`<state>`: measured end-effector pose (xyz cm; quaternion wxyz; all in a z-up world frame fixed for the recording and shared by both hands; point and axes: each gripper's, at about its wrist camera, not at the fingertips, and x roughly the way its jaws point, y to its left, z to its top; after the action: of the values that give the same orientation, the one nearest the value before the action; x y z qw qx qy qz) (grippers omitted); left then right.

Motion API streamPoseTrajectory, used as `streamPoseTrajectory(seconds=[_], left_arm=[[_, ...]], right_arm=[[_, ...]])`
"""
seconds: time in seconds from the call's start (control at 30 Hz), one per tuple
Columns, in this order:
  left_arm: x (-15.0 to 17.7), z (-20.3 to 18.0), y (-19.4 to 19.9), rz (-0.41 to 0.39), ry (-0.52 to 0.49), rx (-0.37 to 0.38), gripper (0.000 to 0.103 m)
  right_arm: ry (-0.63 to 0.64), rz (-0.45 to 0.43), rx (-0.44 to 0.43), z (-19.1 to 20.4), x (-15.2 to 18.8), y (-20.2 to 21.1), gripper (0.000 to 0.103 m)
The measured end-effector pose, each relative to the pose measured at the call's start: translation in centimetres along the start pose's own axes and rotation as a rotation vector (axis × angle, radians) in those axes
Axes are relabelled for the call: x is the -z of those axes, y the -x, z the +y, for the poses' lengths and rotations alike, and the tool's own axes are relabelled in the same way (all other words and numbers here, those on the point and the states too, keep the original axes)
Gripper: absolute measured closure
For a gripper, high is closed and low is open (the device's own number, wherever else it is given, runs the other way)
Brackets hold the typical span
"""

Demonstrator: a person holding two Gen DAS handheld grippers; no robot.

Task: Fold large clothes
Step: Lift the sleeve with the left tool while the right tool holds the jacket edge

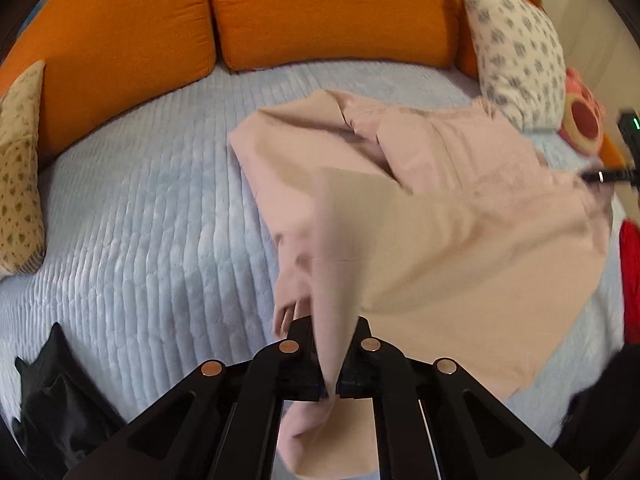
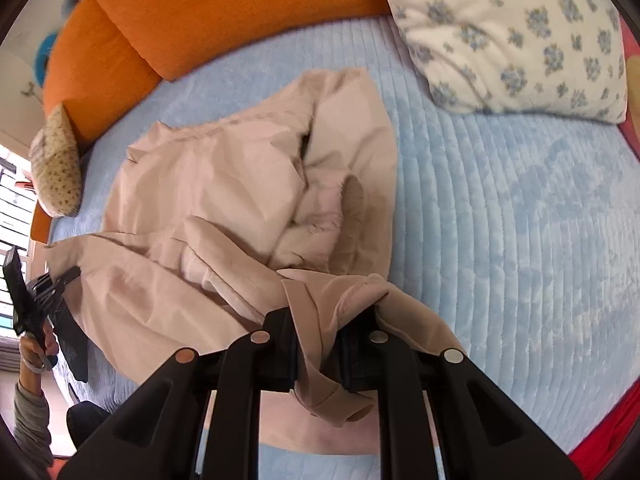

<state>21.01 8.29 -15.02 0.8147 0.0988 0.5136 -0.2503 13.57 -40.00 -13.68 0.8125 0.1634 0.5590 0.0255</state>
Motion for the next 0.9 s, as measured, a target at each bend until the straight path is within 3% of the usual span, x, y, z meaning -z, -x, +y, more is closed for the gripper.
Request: streamPoseTrajectory(seconds=[0.17,0.3,0.5,0.67,0.83,0.9], left_arm=[[-3.9,0.4,1.6,-0.061,-0.008,-0.022,0.096],[-8.3,0.5,2.4,-0.103,-0.039,-0.078,0.095],[-14.3,2.0,-0.6,-0.109,-0.011,-0.14,0.095],[-16.0,3.7,-5.9,-0.023,0.026,-0.156,0.095],[-14.6,5.2,-10.1,0.049,0.07,-0.165,0.094],[-13.6,5.6,-11.4,0.081,0.095,-0.175,0.087]], right_arm=[[0.012,-0.075,-0.012,-0.4,-1.4,2.1,0.089],[0.013,-0.124,-0.017,-0.3,-4.8,3.1,0.089],[-0.013,-0.141,-0.008,-0.3,-11.1,1.6,0.089],[-0.07,-0.05,0.001,-1.5,-15.4,-3.1,0.089],[-0.06,0.053,0.034,-1.3,-17.6,-7.6,0.085],[-0.042,0.106,0.061,-0.8,-18.2,-9.3,0.081]])
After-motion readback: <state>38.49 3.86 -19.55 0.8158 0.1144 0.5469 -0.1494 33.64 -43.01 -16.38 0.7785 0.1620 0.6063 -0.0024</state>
